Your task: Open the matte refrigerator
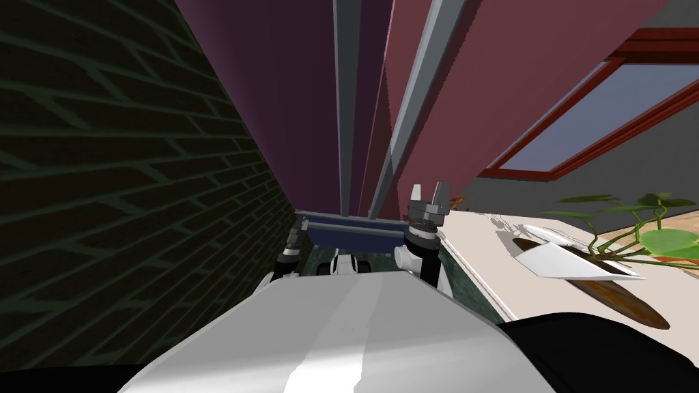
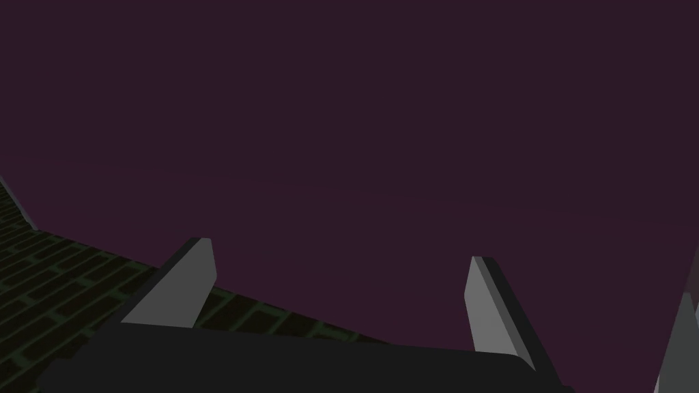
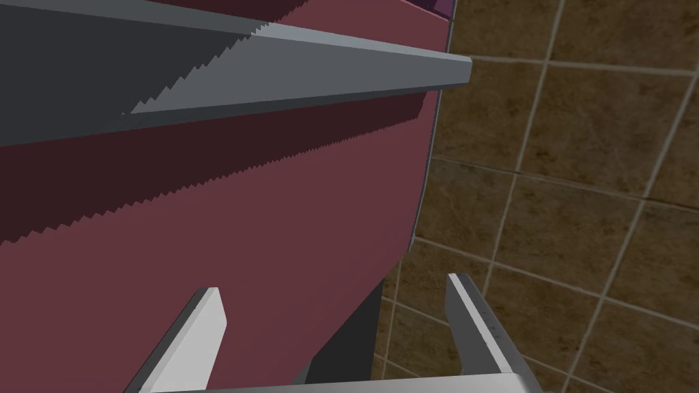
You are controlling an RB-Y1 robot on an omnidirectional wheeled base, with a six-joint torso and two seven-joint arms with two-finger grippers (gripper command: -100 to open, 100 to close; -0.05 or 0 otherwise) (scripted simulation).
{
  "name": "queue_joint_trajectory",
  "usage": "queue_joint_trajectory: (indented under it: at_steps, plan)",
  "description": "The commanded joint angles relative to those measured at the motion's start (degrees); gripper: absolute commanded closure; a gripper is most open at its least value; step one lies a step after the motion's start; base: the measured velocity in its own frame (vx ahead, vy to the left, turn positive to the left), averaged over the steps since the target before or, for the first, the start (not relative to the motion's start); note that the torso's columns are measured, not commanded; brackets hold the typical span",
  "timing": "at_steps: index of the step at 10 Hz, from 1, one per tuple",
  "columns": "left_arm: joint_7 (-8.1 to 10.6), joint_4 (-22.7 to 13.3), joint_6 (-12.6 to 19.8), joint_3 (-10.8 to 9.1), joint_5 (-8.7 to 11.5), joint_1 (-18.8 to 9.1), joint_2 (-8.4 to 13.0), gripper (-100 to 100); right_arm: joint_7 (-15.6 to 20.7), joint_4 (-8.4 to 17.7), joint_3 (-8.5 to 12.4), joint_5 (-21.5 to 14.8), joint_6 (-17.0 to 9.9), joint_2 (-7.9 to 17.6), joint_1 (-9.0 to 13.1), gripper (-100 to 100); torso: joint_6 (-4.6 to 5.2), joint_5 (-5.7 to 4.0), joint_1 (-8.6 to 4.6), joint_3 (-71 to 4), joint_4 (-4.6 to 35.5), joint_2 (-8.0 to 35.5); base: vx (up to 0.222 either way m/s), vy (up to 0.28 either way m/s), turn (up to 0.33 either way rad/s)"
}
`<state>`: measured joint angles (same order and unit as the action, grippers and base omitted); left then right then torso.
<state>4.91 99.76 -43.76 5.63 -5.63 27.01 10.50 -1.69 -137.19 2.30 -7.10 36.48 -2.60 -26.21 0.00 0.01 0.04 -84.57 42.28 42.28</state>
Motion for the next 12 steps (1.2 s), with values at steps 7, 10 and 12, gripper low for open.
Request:
queue_joint_trajectory:
  at_steps: [7,10,12]
  plan:
    - [-0.85,-12.81,-7.86,1.25,-0.58,-1.21,-0.16,-100,0.00,0.00,0.00,0.00,0.00,0.00,0.00,0,0.01,-0.01,-0.03,0.00,0.00,0.01,0.056,0.005,0.019]
    - [-1.03,-17.00,-9.58,1.52,-0.70,-1.50,-0.28,-100,0.00,0.00,0.00,0.00,0.00,0.00,0.00,0,0.00,-0.02,-0.06,0.01,0.01,0.02,0.049,-0.001,0.018]
    - [-1.21,-20.09,-11.30,1.79,-0.82,-1.79,-0.42,-100,0.00,0.00,0.00,0.00,0.00,0.00,0.00,0,0.00,-0.01,-0.02,-0.01,0.00,-0.03,0.059,0.003,0.019]
